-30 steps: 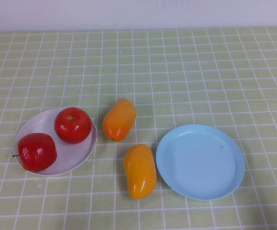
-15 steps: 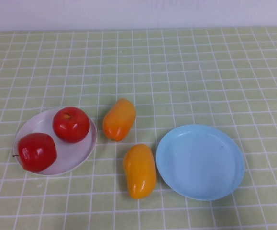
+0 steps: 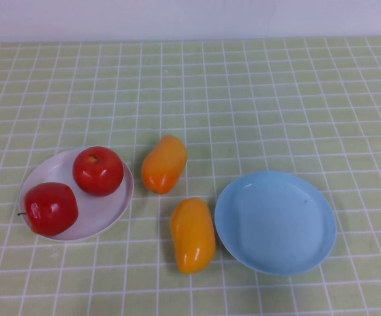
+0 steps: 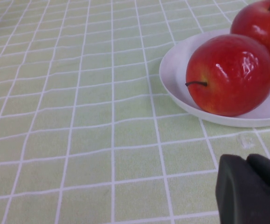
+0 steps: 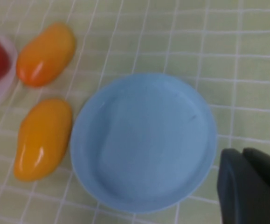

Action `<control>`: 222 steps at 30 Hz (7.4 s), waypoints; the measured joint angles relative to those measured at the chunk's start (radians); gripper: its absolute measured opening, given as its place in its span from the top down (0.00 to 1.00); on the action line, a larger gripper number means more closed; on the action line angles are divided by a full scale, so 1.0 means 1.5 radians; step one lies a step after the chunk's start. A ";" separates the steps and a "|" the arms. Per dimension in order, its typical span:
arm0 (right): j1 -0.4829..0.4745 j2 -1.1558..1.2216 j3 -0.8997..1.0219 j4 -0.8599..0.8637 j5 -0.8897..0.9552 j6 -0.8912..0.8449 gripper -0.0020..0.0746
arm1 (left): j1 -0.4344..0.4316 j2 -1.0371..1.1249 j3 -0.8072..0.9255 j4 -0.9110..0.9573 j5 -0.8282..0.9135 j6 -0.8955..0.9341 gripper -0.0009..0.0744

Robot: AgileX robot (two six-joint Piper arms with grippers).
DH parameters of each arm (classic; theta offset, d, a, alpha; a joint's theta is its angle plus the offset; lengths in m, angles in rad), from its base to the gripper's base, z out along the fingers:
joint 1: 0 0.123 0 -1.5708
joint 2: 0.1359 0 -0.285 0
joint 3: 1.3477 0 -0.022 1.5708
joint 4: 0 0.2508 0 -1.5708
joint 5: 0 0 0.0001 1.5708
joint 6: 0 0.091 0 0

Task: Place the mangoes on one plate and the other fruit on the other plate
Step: Put another type of fruit in the right plate

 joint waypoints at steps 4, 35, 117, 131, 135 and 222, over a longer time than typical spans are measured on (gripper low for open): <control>0.116 0.101 -0.062 -0.068 -0.011 0.025 1.00 | 0.000 0.000 0.000 0.000 0.000 0.000 0.98; 0.488 0.718 -0.567 -0.259 0.180 0.474 0.30 | 0.000 0.000 0.000 0.000 0.000 0.000 0.98; 0.394 0.844 -0.819 -0.270 0.148 0.513 0.11 | 0.000 0.000 0.000 0.000 0.000 0.000 0.98; 0.394 1.087 -1.141 -0.269 0.284 0.525 0.11 | 0.000 0.000 0.000 0.000 0.000 0.000 0.98; 0.394 1.112 -1.165 -0.270 0.302 0.525 0.11 | 0.000 0.000 0.000 0.000 0.000 0.000 0.98; 0.453 0.624 -0.518 -0.461 0.276 0.506 0.22 | 0.000 0.000 0.000 0.000 0.000 0.000 0.98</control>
